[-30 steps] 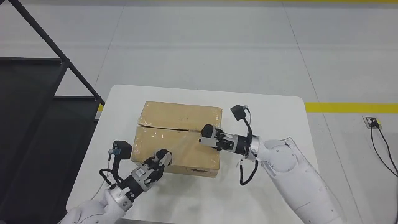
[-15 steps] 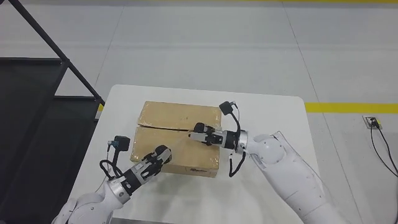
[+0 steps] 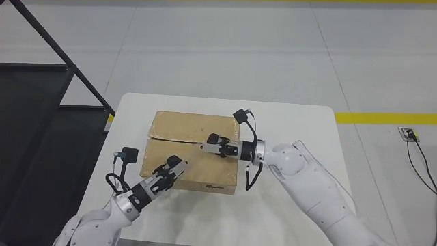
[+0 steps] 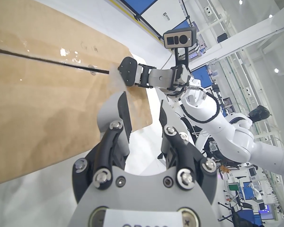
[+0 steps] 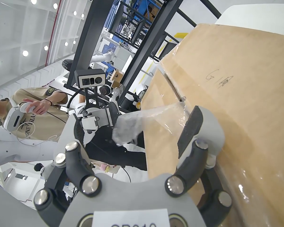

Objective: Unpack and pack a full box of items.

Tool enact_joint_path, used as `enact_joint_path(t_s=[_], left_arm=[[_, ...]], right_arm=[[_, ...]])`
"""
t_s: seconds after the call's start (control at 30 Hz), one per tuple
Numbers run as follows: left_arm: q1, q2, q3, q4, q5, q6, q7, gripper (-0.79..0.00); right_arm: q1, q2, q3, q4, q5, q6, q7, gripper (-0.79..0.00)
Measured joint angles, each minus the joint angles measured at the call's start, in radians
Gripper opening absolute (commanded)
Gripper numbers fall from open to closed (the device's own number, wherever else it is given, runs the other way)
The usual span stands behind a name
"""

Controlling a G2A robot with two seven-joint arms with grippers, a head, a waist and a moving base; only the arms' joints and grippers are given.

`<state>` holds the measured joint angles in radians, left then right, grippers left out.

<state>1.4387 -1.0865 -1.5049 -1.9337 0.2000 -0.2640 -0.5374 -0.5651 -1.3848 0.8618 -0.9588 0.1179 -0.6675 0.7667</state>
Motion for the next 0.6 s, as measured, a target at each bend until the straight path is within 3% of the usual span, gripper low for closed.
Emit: enact_joint_path(t_s=[0.27, 0.6], left_arm=[[0.012, 0.002, -0.037, 0.001, -0.015, -0.011, 0.035, -0.465], [0.077, 0.009, -0.146, 0.019, -0.026, -0.06, 0.083, -0.483]], right_arm=[[0.018, -0.012, -0.009, 0.034, 0.008, -0.002, -0.002, 0.0], [0.035, -0.027, -0.028, 0.045, 0.01, -0.001, 0.014, 0.0]])
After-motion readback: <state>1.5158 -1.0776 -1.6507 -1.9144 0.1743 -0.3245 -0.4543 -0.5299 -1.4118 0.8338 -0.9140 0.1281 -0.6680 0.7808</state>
